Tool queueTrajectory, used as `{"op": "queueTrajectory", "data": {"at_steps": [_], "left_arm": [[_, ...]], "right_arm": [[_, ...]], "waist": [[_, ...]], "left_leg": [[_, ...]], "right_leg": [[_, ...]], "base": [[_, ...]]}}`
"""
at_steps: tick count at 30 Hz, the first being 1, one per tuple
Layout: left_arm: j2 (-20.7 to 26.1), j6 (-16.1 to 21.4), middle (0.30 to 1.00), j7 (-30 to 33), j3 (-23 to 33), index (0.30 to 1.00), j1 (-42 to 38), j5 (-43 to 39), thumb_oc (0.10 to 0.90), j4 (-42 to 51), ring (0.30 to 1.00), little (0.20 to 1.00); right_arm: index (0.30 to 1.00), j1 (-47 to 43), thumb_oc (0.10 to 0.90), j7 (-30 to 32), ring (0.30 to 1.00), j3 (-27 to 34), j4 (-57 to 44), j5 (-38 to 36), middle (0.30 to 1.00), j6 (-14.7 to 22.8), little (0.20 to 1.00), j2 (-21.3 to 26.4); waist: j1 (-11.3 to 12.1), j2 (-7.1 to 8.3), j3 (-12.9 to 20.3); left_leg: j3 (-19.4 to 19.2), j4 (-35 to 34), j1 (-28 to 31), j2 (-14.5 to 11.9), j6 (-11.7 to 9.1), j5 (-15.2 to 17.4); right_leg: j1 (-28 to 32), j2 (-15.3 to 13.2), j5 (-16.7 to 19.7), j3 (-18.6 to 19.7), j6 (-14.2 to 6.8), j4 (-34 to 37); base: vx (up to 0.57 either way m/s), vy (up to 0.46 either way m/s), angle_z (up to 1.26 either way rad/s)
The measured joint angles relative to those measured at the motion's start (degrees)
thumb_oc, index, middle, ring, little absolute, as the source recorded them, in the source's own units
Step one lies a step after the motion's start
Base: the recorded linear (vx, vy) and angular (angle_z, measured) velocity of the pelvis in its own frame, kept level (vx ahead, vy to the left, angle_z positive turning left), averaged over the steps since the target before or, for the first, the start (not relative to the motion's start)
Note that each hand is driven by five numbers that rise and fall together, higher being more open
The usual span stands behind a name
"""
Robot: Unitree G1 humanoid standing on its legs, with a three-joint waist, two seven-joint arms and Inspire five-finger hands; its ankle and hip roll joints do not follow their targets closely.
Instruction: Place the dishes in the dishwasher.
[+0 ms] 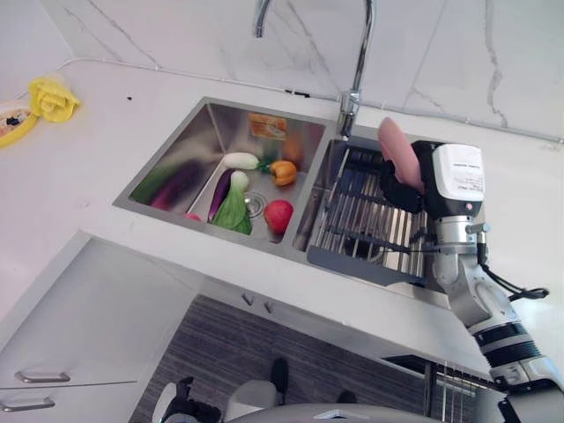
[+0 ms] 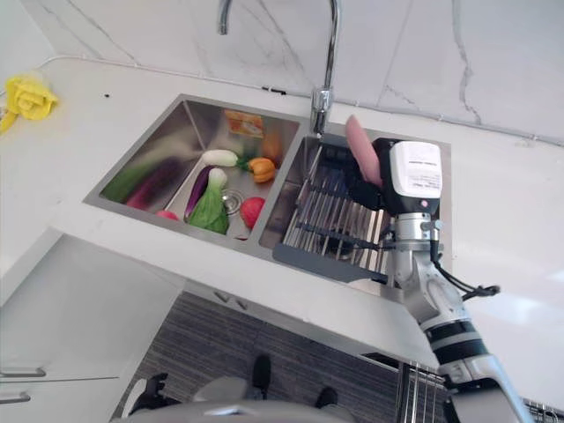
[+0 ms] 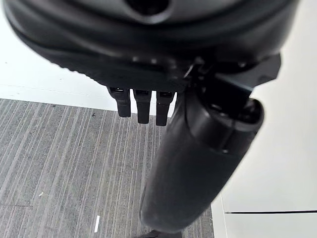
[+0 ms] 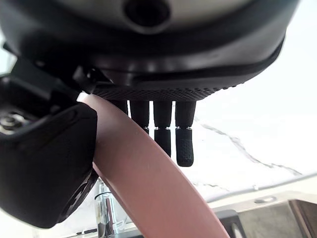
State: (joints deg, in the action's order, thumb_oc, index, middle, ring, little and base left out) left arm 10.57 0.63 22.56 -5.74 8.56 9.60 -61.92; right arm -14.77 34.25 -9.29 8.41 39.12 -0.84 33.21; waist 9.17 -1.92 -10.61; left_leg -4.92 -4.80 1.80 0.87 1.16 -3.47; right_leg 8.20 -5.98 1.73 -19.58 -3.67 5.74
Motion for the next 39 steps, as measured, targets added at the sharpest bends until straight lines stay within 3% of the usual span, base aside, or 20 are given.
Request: {"op": "queueTrajectory", "data": {"at_steps": [5, 11, 13, 14, 16, 19, 23, 26, 27, 28, 29, 30, 31, 32, 33, 34, 35, 36, 38, 39], "left_arm": [[-0.1, -0.1, 0.900, 0.0, 0.8, 0.900, 0.4, 0.0, 0.800, -0.2, 0.900, 0.900], [-0.9, -0.2, 0.900, 0.0, 2.2, 0.900, 1.1, 0.0, 0.800, -0.1, 0.900, 0.900], [-1.0, -0.2, 0.900, 0.1, 2.2, 0.900, 1.3, -0.1, 0.800, -0.1, 0.900, 0.900], [-1.2, -0.5, 0.900, 0.1, 2.2, 0.900, 1.7, -0.5, 0.800, -0.1, 0.900, 0.900], [-1.8, -1.2, 0.900, 0.1, 2.2, 0.900, 1.7, -1.1, 0.800, -0.1, 0.900, 0.900], [-2.3, -1.8, 0.900, 0.1, 2.2, 0.900, 1.7, -2.8, 0.800, 0.0, 0.900, 0.900], [-2.6, -2.0, 0.900, 0.1, 2.2, 0.900, 1.5, -4.1, 0.800, 0.6, 0.900, 0.900], [-2.5, -2.5, 0.900, 0.1, 2.3, 0.900, 2.2, -5.2, 0.800, 1.8, 0.900, 0.900], [-2.2, -2.5, 0.900, 0.1, 2.3, 0.900, 2.0, -5.5, 0.800, 2.5, 0.900, 0.900], [-1.9, -2.2, 0.900, 0.1, 2.3, 0.900, 1.1, -5.6, 0.800, 2.4, 0.900, 0.900], [-1.7, -2.1, 0.900, 0.0, 2.7, 0.900, 0.8, -5.7, 0.800, 2.2, 0.900, 0.900], [-1.4, -2.3, 0.900, 0.5, 1.8, 0.900, 1.3, -7.5, 0.800, 3.2, 0.900, 0.900], [-1.2, -2.3, 0.900, 1.0, 1.7, 0.900, 2.3, -8.0, 0.800, 2.9, 0.900, 0.900], [-1.8, -2.3, 0.900, 1.2, 2.4, 0.900, 1.3, -8.0, 0.800, 2.3, 0.900, 0.900], [-2.2, -2.5, 0.900, 1.5, 2.6, 0.900, 0.1, -8.2, 0.800, 1.1, 0.900, 0.900], [-2.4, -2.4, 0.900, 1.5, 2.8, 0.900, -0.7, -8.4, 0.800, 0.2, 0.900, 0.900], [-2.2, -2.7, 0.900, 1.5, 2.1, 0.900, -2.6, -8.6, 0.800, -0.2, 0.900, 0.900], [-1.8, -2.5, 0.900, 1.5, 1.9, 0.900, -2.8, -8.4, 0.800, 0.4, 0.900, 0.900], [0.3, -1.4, 0.900, 1.5, 2.0, 0.900, -3.3, -7.7, 0.800, 2.3, 0.900, 0.900], [2.6, -1.1, 0.900, 1.2, 2.2, 0.900, -4.4, -7.2, 0.800, 2.9, 0.900, 0.900]], "right_arm": [[0.300, 0.1, 0.400, 0.1, 0.300, 2.2, -0.4, -9.5, 0.300, 2.2, 0.300, -2.5], [0.300, 0.3, 0.400, 0.4, 0.300, 5.7, -3.5, -23.7, 0.300, 5.5, 0.300, -11.2], [0.300, 0.5, 0.400, 0.3, 0.300, 5.8, -4.0, -27.7, 0.300, 6.7, 0.300, -12.1], [0.300, 0.6, 0.400, 0.2, 0.300, 6.7, -4.7, -36.5, 0.300, 9.2, 0.300, -15.4], [0.300, 1.2, 0.400, 0.6, 0.300, 8.0, -5.6, -44.3, 0.300, 11.2, 0.300, -19.9], [0.300, 2.4, 0.400, -0.4, 0.300, 8.7, -7.0, -58.9, 0.300, 13.2, 0.300, -21.9], [0.300, 6.0, 0.400, -2.2, 0.300, 11.8, -12.3, -71.0, 0.300, 17.1, 0.300, -22.1], [0.300, 7.0, 0.400, -2.5, 0.300, 14.4, -15.5, -72.7, 0.300, 19.5, 0.300, -21.9], [0.300, 6.9, 0.400, -2.5, 0.300, 14.8, -16.1, -73.0, 0.300, 20.4, 0.300, -21.7], [0.300, 6.7, 0.400, -2.6, 0.300, 14.9, -16.6, -73.0, 0.300, 21.2, 0.300, -21.3], [0.300, 6.7, 0.400, -2.6, 0.300, 15.0, -16.8, -73.0, 0.300, 21.4, 0.300, -21.3], [0.300, 6.0, 0.400, -2.9, 0.300, 13.2, -16.7, -73.0, 0.300, 21.7, 0.300, -21.6], [0.300, 4.3, 0.400, -3.3, 0.300, 11.0, -16.4, -73.0, 0.300, 21.7, 0.300, -21.5], [0.300, 4.0, 0.400, -4.8, 0.300, 9.7, -16.5, -72.9, 0.300, 21.8, 0.300, -20.2], [0.300, 5.1, 0.400, -6.0, 0.300, 10.6, -17.6, -72.3, 0.300, 20.3, 0.300, -18.0], [0.300, 5.8, 0.400, -6.4, 0.300, 11.7, -17.8, -71.5, 0.300, 19.3, 0.300, -16.5], [0.300, 7.8, 0.400, -6.8, 0.300, 14.4, -18.7, -68.4, 0.300, 17.2, 0.300, -14.9], [0.300, 10.6, 0.400, -7.3, 0.300, 17.2, -20.3, -64.8, 0.300, 15.4, 0.300, -13.7], [0.300, 12.7, 0.400, -6.5, 0.300, 20.9, -20.6, -60.0, 0.300, 15.0, 0.300, -14.1], [0.300, 13.7, 0.400, -6.4, 0.300, 20.9, -22.8, -54.8, 0.300, 15.2, 0.300, -13.4]], "waist": [[0.0, 0.10, -0.2], [-0.2, 0.03, -0.4], [0.0, 0.00, -0.4], [-0.2, 0.02, -0.4], [-0.3, -0.18, -0.5], [-0.6, -0.19, -0.6], [-0.9, -0.32, -0.6], [-2.0, -0.07, -0.7], [-2.2, 0.64, -1.2], [-2.0, 1.69, -2.0], [-1.9, 2.07, -2.4], [-2.0, 3.32, -2.7], [-0.4, 2.71, -2.5], [-1.2, 2.73, -3.1], [-2.5, 1.43, -3.1], [-3.5, 1.04, -3.2], [-4.0, 1.69, -3.4], [-4.1, 2.09, -3.5], [-6.7, 4.87, -3.0], [-7.3, 7.30, -3.8]], "left_leg": [[-0.4, -0.2, 0.3, 0.0, -0.1, 0.0], [-0.6, -0.3, 0.4, 0.0, -0.1, -0.1], [-0.6, -0.3, 0.4, 0.0, -0.1, -0.1], [-0.7, -0.3, 0.5, -0.1, -0.1, -0.2], [-0.8, -0.3, 0.6, -0.1, -0.1, -0.2], [-0.9, -0.2, 0.6, -0.1, -0.1, -0.2], [-0.4, -0.3, 0.2, -0.1, -0.4, -0.1], [-0.4, 1.2, -0.9, 0.1, -0.7, -0.1], [-0.3, 4.0, -2.7, 0.4, -0.9, 0.2], [0.7, 8.9, -5.2, 0.5, -3.9, 2.1], [1.4, 11.4, -6.6, 0.0, -5.2, 3.7], [15.1, 13.3, -6.2, 1.7, -10.6, 4.1], [23.6, 12.7, -5.0, 1.7, -10.2, 4.7], [25.6, 10.5, -3.2, 0.9, -10.1, 5.3], [25.9, 9.0, -2.1, 0.7, -8.1, 7.1], [25.3, 6.9, -0.7, 0.3, -4.9, 7.8], [22.6, 4.3, 0.8, 0.7, -2.4, 6.4], [21.1, 2.5, 1.5, 0.9, -1.4, 4.6], [17.3, 2.0, 3.3, 2.7, 0.3, 4.7], [12.0, 4.8, 2.2, 4.5, 1.0, 5.3]], "right_leg": [[0.0, 0.0, -0.1, 0.5, 0.0, 0.2], [0.0, 0.0, -0.1, 0.7, -0.1, 0.2], [0.0, 0.0, -0.1, 0.7, -0.1, 0.2], [0.0, 0.0, -0.1, 0.9, -0.1, 0.2], [0.0, 0.0, -0.1, 1.0, -0.1, 0.2], [0.0, 0.0, -0.1, 1.2, -0.1, 0.1], [0.0, 0.0, -0.1, 0.4, -0.1, -0.1], [-0.5, 0.0, -0.2, 0.5, -0.1, 0.0], [-1.4, -0.6, -0.9, 1.0, 0.4, -0.2], [-1.3, -1.6, -1.0, 1.3, 0.6, -0.2], [-1.2, -2.1, -0.5, 1.7, 0.4, -0.2], [-3.4, -2.2, -0.2, 7.9, -0.3, -1.0], [-5.4, -2.2, 0.3, 12.9, -0.3, -1.9], [-7.0, -2.1, 1.4, 16.1, -1.2, -2.0], [-8.2, -1.9, 1.8, 17.6, -1.7, -3.3], [-8.5, -1.9, 2.0, 18.3, -2.3, -3.7], [-9.4, -2.6, 2.7, 19.8, -3.4, -4.3], [-10.2, -3.6, 2.6, 20.9, -3.8, -5.4], [-10.8, -6.9, 4.0, 20.9, -4.9, -6.6], [-14.2, -6.9, 6.1, 24.7, -6.4, -7.8]], "base": [[0.00, -0.007, -0.05], [0.00, -0.001, -0.01], [0.00, 0.000, 0.00], [-0.01, -0.003, -0.04], [0.00, -0.001, -0.02], [-0.02, -0.004, -0.01], [-0.03, -0.009, 0.07], [-0.14, -0.032, 0.05], [-0.07, 0.030, -0.07], [-0.07, 0.084, -0.15], [-0.08, 0.090, -0.57], [0.03, 0.254, -1.45], [0.05, 0.298, -2.06], [0.07, 0.424, -1.79], [0.03, 0.366, -1.00], [0.04, 0.262, -0.56], [0.04, 0.211, -0.66], [0.00, 0.180, -0.75], [-0.26, 0.338, -1.14], [-0.42, 0.441, -1.94]]}}
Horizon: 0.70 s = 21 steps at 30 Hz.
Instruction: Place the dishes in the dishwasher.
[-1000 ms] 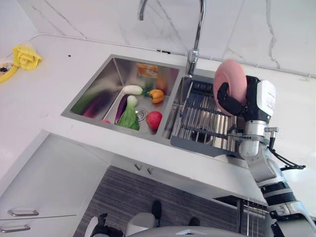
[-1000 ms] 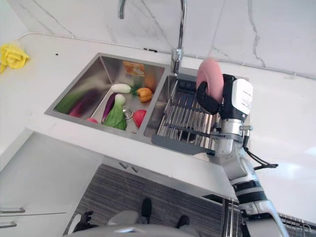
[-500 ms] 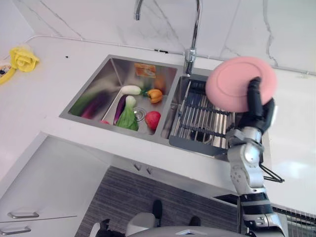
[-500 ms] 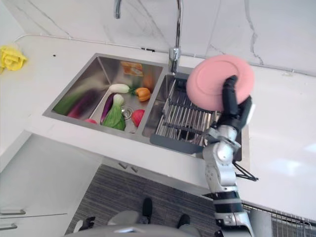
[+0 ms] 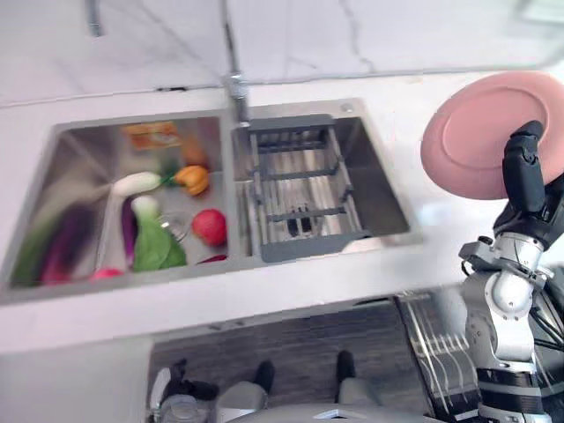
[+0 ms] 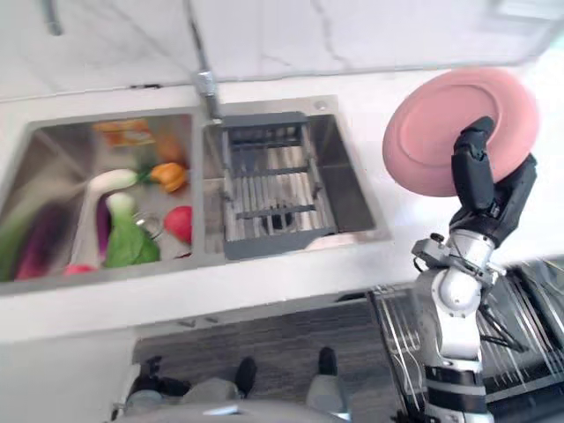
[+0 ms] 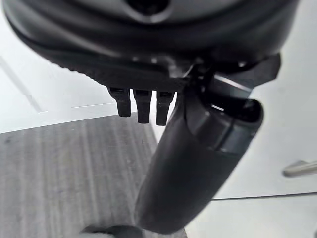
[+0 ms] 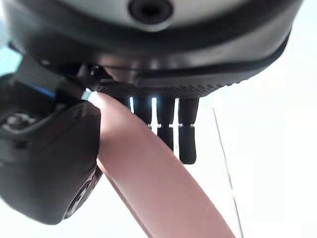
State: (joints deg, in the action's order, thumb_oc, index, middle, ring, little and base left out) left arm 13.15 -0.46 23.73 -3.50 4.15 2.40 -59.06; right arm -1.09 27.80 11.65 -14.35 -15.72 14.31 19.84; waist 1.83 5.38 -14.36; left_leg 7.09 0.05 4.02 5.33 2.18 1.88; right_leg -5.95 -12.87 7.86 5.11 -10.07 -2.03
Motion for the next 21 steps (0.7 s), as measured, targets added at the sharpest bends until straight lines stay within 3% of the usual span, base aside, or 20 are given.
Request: {"op": "queueTrajectory", "data": {"at_steps": [1, 2, 3, 4, 5, 6, 7, 8, 9, 10, 11, 13, 14, 15, 16, 18, 21], "left_arm": [[1.1, 0.1, 0.900, -0.1, 0.0, 0.900, -0.2, 0.0, 0.800, 0.3, 0.900, 0.900], [1.8, 0.3, 0.900, -0.2, 0.5, 0.900, -0.7, 0.3, 0.800, 0.1, 0.900, 0.900], [1.7, 0.3, 0.900, -0.2, 1.6, 0.900, -1.7, 0.6, 0.800, -1.2, 0.900, 0.900], [1.0, 0.0, 0.900, -0.5, 2.7, 0.900, -1.9, 0.5, 0.800, -1.4, 0.900, 0.900], [-0.4, 0.0, 0.900, -1.2, 2.7, 0.900, -1.7, 0.7, 0.800, -2.5, 0.900, 0.900], [-1.5, -0.1, 0.900, -1.6, 2.7, 0.900, -0.8, 1.6, 0.800, -2.5, 0.900, 0.900], [-1.7, 0.3, 0.900, -1.7, 2.7, 0.900, 0.7, 2.4, 0.800, -1.9, 0.900, 0.900], [-1.3, 0.3, 0.900, -1.7, 2.8, 0.900, 1.8, 3.8, 0.800, -1.2, 0.900, 0.900], [-1.3, 0.3, 0.900, -1.7, 2.8, 0.900, 1.8, 3.8, 0.800, -1.2, 0.900, 0.900], [-0.3, -0.2, 0.900, -1.9, 2.8, 0.900, 2.9, 4.5, 0.800, -1.3, 0.900, 0.900], [1.2, -0.2, 0.900, -2.1, 3.0, 0.900, 4.2, 5.0, 0.800, -1.3, 0.900, 0.900], [1.1, -0.1, 0.900, -2.2, 4.2, 0.900, 4.2, 5.1, 0.800, -1.4, 0.900, 0.900], [1.2, -0.1, 0.900, -2.6, 4.1, 0.900, 4.2, 5.2, 0.800, -1.4, 0.900, 0.900], [1.5, -0.1, 0.900, -2.8, 4.3, 0.900, 4.1, 5.6, 0.800, -1.3, 0.900, 0.900], [2.2, 0.0, 0.900, -3.0, 4.5, 0.900, 4.2, 6.2, 0.800, -1.2, 0.900, 0.900], [1.7, 0.3, 0.900, -3.5, 4.4, 0.900, 4.4, 6.3, 0.800, -0.1, 0.900, 0.900], [-1.2, 0.4, 0.900, -4.8, 3.3, 0.900, 4.8, 6.3, 0.800, 0.3, 0.900, 0.900]], "right_arm": [[0.300, -0.6, 0.400, -0.2, 0.300, -0.9, 0.1, 2.4, 0.300, -0.1, 0.300, 0.6], [0.300, -0.7, 0.400, -0.1, 0.300, -1.8, 0.0, 5.3, 0.300, -0.3, 0.300, 1.7], [0.300, -0.2, 0.400, -0.1, 0.300, -1.8, 0.2, 8.3, 0.300, -0.8, 0.300, 3.3], [0.300, 0.3, 0.400, 0.3, 0.300, -1.3, 0.6, 11.3, 0.300, -1.9, 0.300, 6.3], [0.300, 1.5, 0.400, 0.6, 0.300, 0.3, 1.8, 14.8, 0.300, -2.5, 0.300, 10.6], [0.300, 3.9, 0.400, 0.3, 0.300, 2.2, 2.9, 18.8, 0.300, -3.8, 0.300, 13.9], [0.300, 5.5, 0.400, -0.2, 0.300, 3.8, 3.0, 21.4, 0.300, -5.1, 0.300, 15.3], [0.300, 6.6, 0.400, -0.4, 0.300, 5.7, 2.7, 25.8, 0.300, -5.8, 0.300, 16.9], [0.300, 6.6, 0.400, -0.4, 0.300, 5.7, 2.7, 25.8, 0.300, -5.8, 0.300, 16.9], [0.300, 7.3, 0.400, -0.5, 0.300, 6.6, 2.5, 29.8, 0.300, -5.8, 0.300, 18.1], [0.300, 7.4, 0.400, -0.6, 0.300, 6.7, 1.4, 34.0, 0.300, -6.4, 0.300, 18.7], [0.300, 8.2, 0.400, -1.5, 0.300, 6.6, 0.7, 39.6, 0.300, -7.0, 0.300, 23.0], [0.300, 9.0, 0.400, -2.4, 0.300, 6.6, 0.6, 43.3, 0.300, -6.4, 0.300, 27.9], [0.300, 9.9, 0.400, -3.2, 0.300, 6.6, 0.6, 45.2, 0.300, -6.4, 0.300, 29.8], [0.300, 10.9, 0.400, -4.0, 0.300, 6.5, 0.6, 46.5, 0.300, -6.7, 0.300, 29.2], [0.300, 11.9, 0.400, -5.0, 0.300, 5.9, 1.5, 47.7, 0.300, -7.2, 0.300, 28.2], [0.300, 13.6, 0.400, -6.7, 0.300, 4.3, 4.8, 51.0, 0.300, -8.1, 0.300, 31.9]], "waist": [[0.1, 0.40, -0.5], [-0.1, 0.61, -1.0], [-0.9, 0.58, -1.4], [-1.4, -0.67, -1.5], [-1.3, -1.90, -2.1], [-1.7, -4.11, -1.9], [-1.6, -5.82, -1.2], [-1.3, -6.81, -0.8], [-1.3, -6.81, -0.8], [-0.3, -6.63, -0.4], [0.7, -5.48, 0.4], [2.4, -4.97, 1.0], [2.4, -4.73, 1.1], [1.9, -4.01, 1.4], [1.0, -2.11, 2.3], [0.7, -1.72, 2.7], [-0.2, -3.53, 3.7]], "left_leg": [[-3.1, 2.1, -1.2, 0.0, 0.4, 0.3], [-5.2, 5.1, -3.0, 0.0, 0.3, 0.3], [-5.1, 8.8, -6.0, 0.3, 1.5, 1.3], [-4.5, 5.9, -5.8, -0.2, 5.0, 0.4], [-5.1, 2.1, -2.8, -0.3, 3.2, -0.9], [-5.0, 1.6, -2.2, -1.4, 3.4, -1.3], [-5.1, 1.1, -2.3, -2.6, 3.6, -1.6], [-6.0, 0.8, -2.7, -3.6, 3.3, -2.6], [-6.0, 0.8, -2.7, -3.6, 3.3, -2.6], [-6.7, -0.2, -2.8, -3.4, 2.7, -3.3], [-9.3, -0.9, -3.8, -2.9, 2.3, -4.7], [-12.0, -1.7, -5.0, -2.7, 1.3, -5.2], [-12.7, -2.7, -5.6, -2.4, 0.4, -5.9], [-12.5, -3.3, -6.0, -2.0, -0.2, -6.7], [-12.2, -4.5, -5.8, -1.6, -0.9, -7.8], [-12.2, -5.2, -4.9, -3.5, -2.7, -9.4], [-12.0, -5.3, -5.0, -6.7, -4.7, -10.4]], "right_leg": [[-2.2, 1.1, 3.4, 0.1, 1.2, 0.1], [-3.0, 1.8, 8.5, -0.7, 3.7, 2.3], [-2.3, 1.1, 13.7, -1.9, 4.7, 5.6], [-2.3, 1.4, 14.4, -2.9, 4.2, 5.5], [-2.3, 1.7, 9.3, -4.3, 2.1, 2.3], [-2.3, 3.8, 1.3, -5.0, 2.4, -5.7], [-2.3, 6.4, -2.9, -5.7, 2.8, -12.5], [-1.7, 8.1, -8.3, -6.0, 1.6, -18.9], [-1.7, 8.1, -8.3, -6.0, 1.6, -18.9], [0.4, 7.7, -11.1, -6.6, 1.8, -19.6], [6.2, 5.5, -14.1, -8.2, 1.0, -12.0], [9.1, 2.1, -14.1, -10.4, 0.2, -2.1], [11.3, 0.7, -11.9, -9.5, -1.1, 5.4], [12.4, -0.4, -8.4, -9.3, -0.9, 8.0], [13.7, -1.3, -6.3, -9.3, -1.6, 8.0], [14.1, 0.4, -8.5, -9.1, 0.7, 7.8], [13.8, 3.7, -8.2, -9.0, 2.8, 7.9]], "base": [[-0.39, 0.451, -2.26], [-0.22, 0.316, -1.73], [-0.19, 0.268, -1.36], [-0.17, 0.216, -0.99], [-0.19, 0.181, -0.61], [-0.13, 0.132, -0.34], [-0.12, 0.093, -0.28], [-0.04, 0.034, -0.27], [-0.14, -0.011, -0.40], [-0.16, -0.143, -0.55], [-0.16, -0.190, -0.76], [-0.02, -0.149, -0.78], [0.01, -0.115, -0.43], [0.01, -0.160, 0.00], [0.01, -0.109, 0.16], [-0.01, -0.060, -0.02], [-0.05, -0.050, -0.08]]}}
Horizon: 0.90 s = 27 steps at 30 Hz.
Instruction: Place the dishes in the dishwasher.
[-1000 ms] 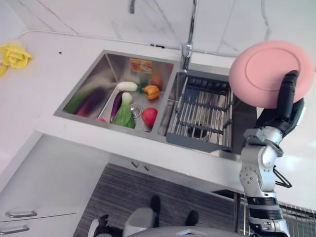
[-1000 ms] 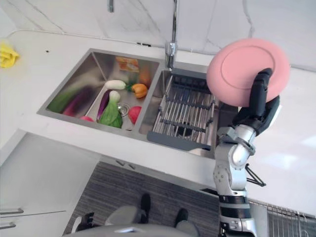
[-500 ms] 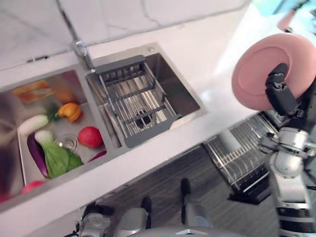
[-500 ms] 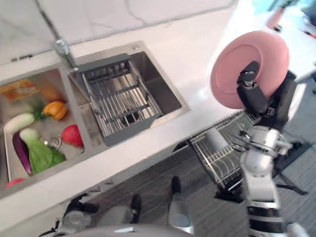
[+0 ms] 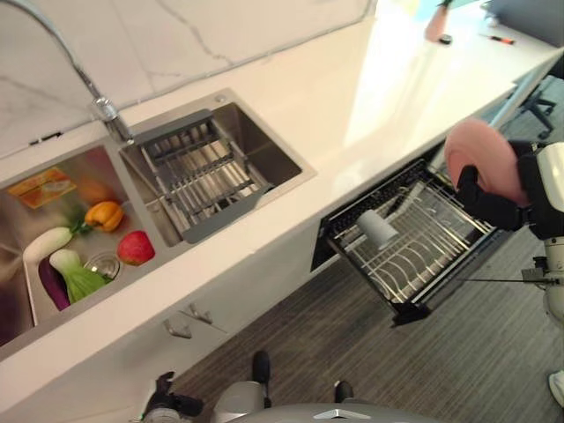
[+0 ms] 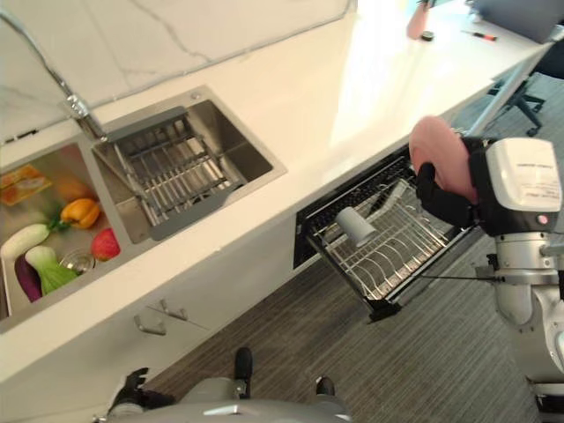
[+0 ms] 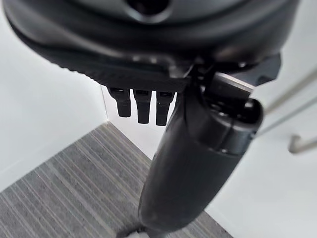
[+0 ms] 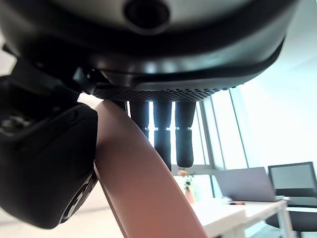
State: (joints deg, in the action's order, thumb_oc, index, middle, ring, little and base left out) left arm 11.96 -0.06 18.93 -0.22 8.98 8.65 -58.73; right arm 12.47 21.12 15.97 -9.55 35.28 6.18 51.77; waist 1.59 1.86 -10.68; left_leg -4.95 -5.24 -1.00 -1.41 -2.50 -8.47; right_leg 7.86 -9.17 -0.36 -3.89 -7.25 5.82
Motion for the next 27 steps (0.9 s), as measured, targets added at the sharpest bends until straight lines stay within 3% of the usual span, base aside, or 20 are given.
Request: {"op": "queueTrajectory", "data": {"at_steps": [2, 4, 6, 7, 11, 13, 15, 18, 19, 22, 27], "left_arm": [[-1.7, 0.6, 0.900, -1.0, -1.7, 0.900, 0.2, 0.0, 0.800, 0.0, 0.900, 0.900], [-2.7, 0.8, 0.900, -1.4, -1.7, 0.900, 0.6, -0.1, 0.800, 0.1, 0.900, 0.900], [-2.7, 0.9, 0.900, -1.4, -1.7, 0.900, 0.7, -0.1, 0.800, 0.2, 0.900, 0.900], [-3.2, 1.3, 0.900, -1.5, -2.1, 0.900, 1.6, -0.2, 0.800, 1.1, 0.900, 0.900], [-3.3, 1.8, 0.900, -1.4, -3.5, 0.900, 1.8, -1.4, 0.800, 1.4, 0.900, 0.900], [-3.3, 2.1, 0.900, -1.4, -3.6, 0.900, 1.9, -2.0, 0.800, 1.1, 0.900, 0.900], [-3.3, 2.0, 0.900, -1.4, -3.4, 0.900, 2.2, -2.5, 0.800, -0.3, 0.900, 0.900], [-3.1, 2.0, 0.900, -1.4, -3.2, 0.900, 2.3, -2.6, 0.800, -0.8, 0.900, 0.900], [-2.8, 3.0, 0.900, -1.3, -4.0, 0.900, 2.6, -2.7, 0.800, -1.1, 0.900, 0.900], [-2.9, 3.2, 0.900, -1.8, -5.0, 0.900, 2.0, -3.1, 0.800, -1.3, 0.900, 0.900], [-2.5, 3.3, 0.900, -1.4, -5.6, 0.900, 0.1, -3.9, 0.800, -0.3, 0.900, 0.900]], "right_arm": [[0.300, 2.2, 0.400, -1.8, 0.300, -1.2, 3.7, 1.8, 0.300, -0.7, 0.300, 5.9], [0.300, 2.4, 0.400, -3.0, 0.300, -1.3, 6.5, 2.9, 0.300, -1.1, 0.300, 6.3], [0.300, 2.5, 0.400, -3.0, 0.300, -1.3, 7.0, 2.9, 0.300, -1.1, 0.300, 6.5], [0.300, 2.0, 0.400, -3.0, 0.300, -3.9, 11.8, 3.1, 0.300, -1.2, 0.300, 11.3], [0.300, -4.1, 0.400, -3.6, 0.300, -11.5, 18.4, 4.3, 0.300, -2.1, 0.300, 19.9], [0.300, -9.2, 0.400, -3.5, 0.300, -14.3, 20.4, 6.7, 0.300, -2.0, 0.300, 22.5], [0.300, -12.2, 0.400, -3.5, 0.300, -14.9, 19.9, 7.5, 0.300, -2.2, 0.300, 22.5], [0.300, -12.8, 0.400, -3.5, 0.300, -15.0, 18.0, 7.4, 0.300, -1.6, 0.300, 22.6], [0.300, -16.6, 0.400, -3.3, 0.300, -18.5, 18.8, 7.4, 0.300, -0.6, 0.300, 23.8], [0.300, -26.0, 0.400, -4.4, 0.300, -28.7, 23.9, 7.7, 0.300, -0.5, 0.300, 26.6], [0.300, -30.2, 0.400, -4.8, 0.300, -31.6, 28.0, 7.5, 0.300, -0.8, 0.300, 26.1]], "waist": [[-1.0, -1.89, 0.6], [-1.9, -3.34, 0.7], [-1.9, -3.55, 0.6], [-2.1, -6.09, -1.0], [-1.8, -11.32, -6.4], [-1.5, -13.08, -8.8], [-0.6, -13.37, -9.2], [0.3, -12.60, -9.8], [1.0, -11.67, -10.5], [1.9, -10.89, -11.9], [3.5, -11.49, -12.1]], "left_leg": [[0.7, -0.3, -0.8, -1.8, -1.4, 0.0], [1.0, -0.2, -2.1, -3.1, -2.0, 0.4], [1.1, -0.2, -2.2, -3.3, -2.0, 0.4], [2.5, 0.0, -4.0, -3.7, -2.5, -1.5], [3.1, 0.1, -8.4, -3.5, -2.1, -4.2], [3.1, 0.1, -10.0, -3.3, -1.8, -4.8], [3.1, 0.1, -10.0, -2.9, -1.6, -4.4], [3.3, 0.1, -9.8, -2.5, -1.5, -4.4], [3.0, 0.1, -10.1, -2.4, -1.5, -4.5], [2.8, 0.1, -10.7, -1.6, -1.2, -4.4], [4.6, 0.1, -11.4, -0.1, -0.4, -4.9]], "right_leg": [[-0.8, 1.8, 0.1, -0.3, 1.0, 0.2], [-2.2, 3.2, 1.0, -0.6, 1.9, 0.2], [-2.5, 3.4, 1.1, -0.5, 2.0, 0.2], [-4.1, 4.0, 2.2, -0.8, 2.4, 0.2], [-8.2, 4.0, 4.0, -1.3, 2.0, 0.2], [-9.8, 3.7, 4.9, -1.3, 2.2, 0.0], [-9.7, 3.3, 4.7, -1.4, 1.8, 0.0], [-9.3, 3.0, 4.4, -1.9, 1.5, 0.0], [-10.0, 2.8, 4.4, -1.4, 1.4, 0.0], [-10.2, 2.0, 4.6, -1.5, 1.1, 0.0], [-9.8, 1.1, 4.0, -3.6, 0.6, -0.1]], "base": [[-0.06, -0.028, 0.02], [-0.16, -0.024, -0.04], [-0.10, -0.004, -0.04], [-0.15, -0.004, 0.03], [-0.18, -0.002, 0.04], [-0.05, 0.001, 0.04], [-0.03, 0.005, 0.07], [-0.05, 0.011, 0.07], [-0.02, 0.015, -0.11], [-0.03, -0.006, 0.07], [-0.04, -0.008, 0.23]]}}
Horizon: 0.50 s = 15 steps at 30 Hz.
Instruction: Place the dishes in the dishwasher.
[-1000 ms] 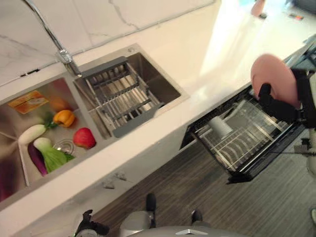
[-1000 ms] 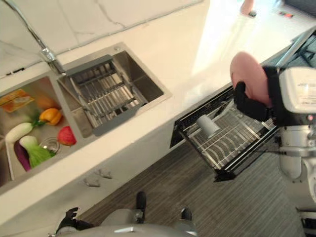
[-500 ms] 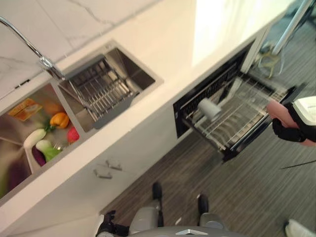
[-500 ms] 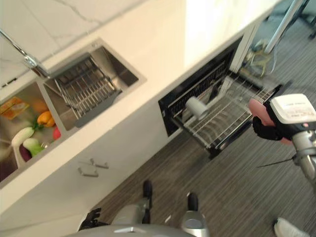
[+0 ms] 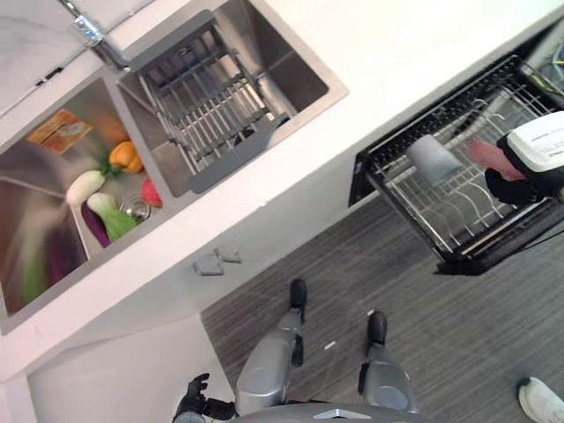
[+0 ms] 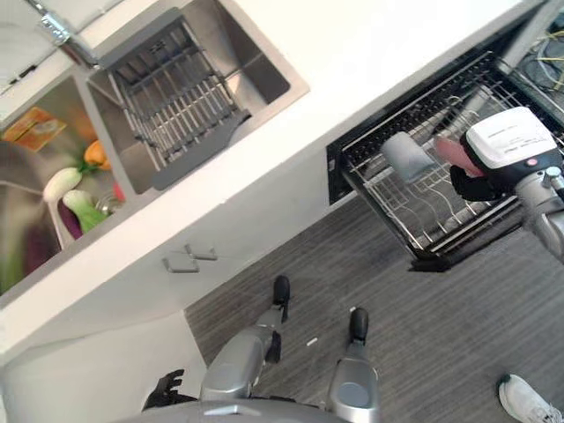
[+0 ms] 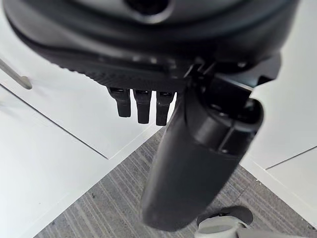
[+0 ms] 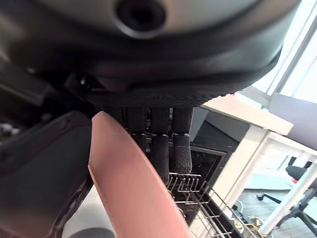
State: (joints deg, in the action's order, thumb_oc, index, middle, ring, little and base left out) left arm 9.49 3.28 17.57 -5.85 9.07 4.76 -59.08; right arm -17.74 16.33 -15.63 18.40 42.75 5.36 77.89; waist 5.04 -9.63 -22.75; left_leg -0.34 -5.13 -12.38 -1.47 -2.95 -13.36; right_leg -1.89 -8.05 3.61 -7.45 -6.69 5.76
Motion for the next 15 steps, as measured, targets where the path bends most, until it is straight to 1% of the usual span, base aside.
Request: {"op": "queueTrajectory", "data": {"at_steps": [1, 2, 3, 4, 6, 9, 11, 12, 13, 14, 15], "left_arm": [[0.2, -0.1, 0.900, 0.0, -0.1, 0.900, -0.7, -0.3, 0.800, 0.5, 0.900, 0.900], [0.2, -0.1, 0.900, 0.0, -0.1, 0.900, -0.7, -0.3, 0.800, 0.5, 0.900, 0.900], [0.5, 0.0, 0.900, 0.1, -0.4, 0.900, -1.4, -0.3, 0.800, 1.3, 0.900, 0.900], [0.9, 0.4, 0.900, 0.1, -0.6, 0.900, -1.9, -0.6, 0.800, 2.8, 0.900, 0.900], [1.0, 0.7, 0.900, 0.1, -0.7, 0.900, -2.9, -0.7, 0.800, 4.0, 0.900, 0.900], [1.0, 1.1, 0.900, 0.1, -0.6, 0.900, -3.4, -0.7, 0.800, 3.5, 0.900, 0.900], [1.2, 1.2, 0.900, 0.1, -0.6, 0.900, -3.4, -0.8, 0.800, 3.6, 0.900, 0.900], [2.7, 1.2, 0.900, 0.8, -3.1, 0.900, -2.8, -1.2, 0.800, 4.1, 0.900, 0.900], [2.9, 1.2, 0.900, 0.2, -4.2, 0.900, -3.7, -1.3, 0.800, 3.2, 0.900, 0.900], [2.4, 1.3, 0.900, -0.1, -4.2, 0.900, -4.3, -1.3, 0.800, 3.1, 0.900, 0.900], [2.3, 1.4, 0.900, -0.1, -4.2, 0.900, -4.4, -1.4, 0.800, 3.1, 0.900, 0.900]], "right_arm": [[0.300, -1.4, 0.400, 0.0, 0.300, -2.2, 1.0, 0.0, 0.300, 0.0, 0.300, -0.2], [0.300, -1.4, 0.400, 0.0, 0.300, -2.2, 1.0, 0.0, 0.300, 0.0, 0.300, -0.2], [0.300, -2.2, 0.400, -0.1, 0.300, -4.1, 2.4, 0.0, 0.300, 0.0, 0.300, -0.8], [0.300, -2.6, 0.400, -0.1, 0.300, -5.8, 3.9, 0.0, 0.300, 0.0, 0.300, -1.8], [0.300, -2.7, 0.400, -0.3, 0.300, -7.8, 5.2, 0.1, 0.300, 0.0, 0.300, -2.1], [0.300, -2.7, 0.400, -1.4, 0.300, -8.3, 5.4, 0.3, 0.300, 0.1, 0.300, -2.8], [0.300, -2.8, 0.400, -1.4, 0.300, -8.3, 5.6, 0.5, 0.300, -0.1, 0.300, -3.1], [0.611, -12.6, 0.607, -1.4, 0.611, -16.3, 11.7, 0.7, 0.611, -0.3, 0.611, -7.3], [0.900, -17.0, 0.800, -1.6, 0.900, -21.2, 13.4, 0.9, 0.900, -0.8, 0.900, -7.8], [0.900, -17.6, 0.800, -2.2, 0.900, -21.4, 13.7, 1.9, 0.900, -0.2, 0.900, -7.5], [0.900, -17.4, 0.800, -2.3, 0.900, -21.5, 13.6, 2.2, 0.900, -0.1, 0.900, -7.6]], "waist": [[0.2, 0.01, 0.0], [0.2, 0.01, 0.0], [0.6, 0.06, -0.1], [0.6, 0.17, -0.4], [0.3, 0.12, -1.4], [-0.8, 0.35, -2.1], [-1.1, 0.48, -2.4], [-2.2, 1.57, -3.0], [-1.9, 1.73, -3.6], [-1.5, 1.14, -4.0], [-1.6, 0.78, -3.9]], "left_leg": [[0.1, 0.0, 0.0, 0.0, 0.0, 0.0], [0.1, 0.0, 0.0, 0.0, 0.0, 0.0], [0.2, 0.0, -0.1, 0.0, 0.0, 0.0], [0.5, 0.0, -0.2, -0.1, 0.0, 0.0], [0.6, 0.0, -0.3, -0.2, 0.1, -0.1], [0.6, 0.0, -0.3, -0.1, 0.0, -0.1], [0.5, 0.0, -0.3, -0.1, 0.0, -0.1], [-0.8, 0.0, -0.4, -0.7, -0.2, 0.2], [-2.1, 0.0, -0.5, -0.9, -0.5, 0.4], [-2.4, 0.0, -0.7, -1.0, -0.5, 0.4], [-2.3, 0.0, -0.6, -0.9, -0.1, 0.1]], "right_leg": [[0.0, 0.0, 0.0, -0.1, 0.0, 0.0], [0.0, 0.0, 0.0, -0.1, 0.0, 0.0], [0.0, 0.1, -0.1, -0.1, 0.0, 0.0], [0.0, 0.2, -0.2, -0.3, 0.1, 0.0], [-0.1, 0.2, -0.2, -0.3, 0.1, 0.0], [-0.1, 0.2, -0.2, -0.4, 0.1, 0.0], [-0.1, 0.2, -0.2, -0.3, 0.1, 0.0], [-1.3, 0.1, 0.0, 0.6, 0.0, -0.1], [-1.9, 0.3, 0.3, 2.0, -0.2, -0.1], [-2.3, 0.3, 0.7, 2.6, 0.1, -0.1], [-2.1, 0.2, 0.7, 2.4, 0.1, -0.1]], "base": [[-0.04, -0.009, 0.03], [-0.04, -0.013, 0.03], [-0.04, -0.001, 0.04], [-0.04, -0.001, 0.03], [0.00, 0.000, 0.00], [0.00, 0.000, 0.00], [-0.08, 0.036, -0.12], [-0.06, 0.023, -0.44], [-0.01, -0.002, -0.53], [0.01, 0.003, -0.30], [0.01, 0.014, -0.07]]}}
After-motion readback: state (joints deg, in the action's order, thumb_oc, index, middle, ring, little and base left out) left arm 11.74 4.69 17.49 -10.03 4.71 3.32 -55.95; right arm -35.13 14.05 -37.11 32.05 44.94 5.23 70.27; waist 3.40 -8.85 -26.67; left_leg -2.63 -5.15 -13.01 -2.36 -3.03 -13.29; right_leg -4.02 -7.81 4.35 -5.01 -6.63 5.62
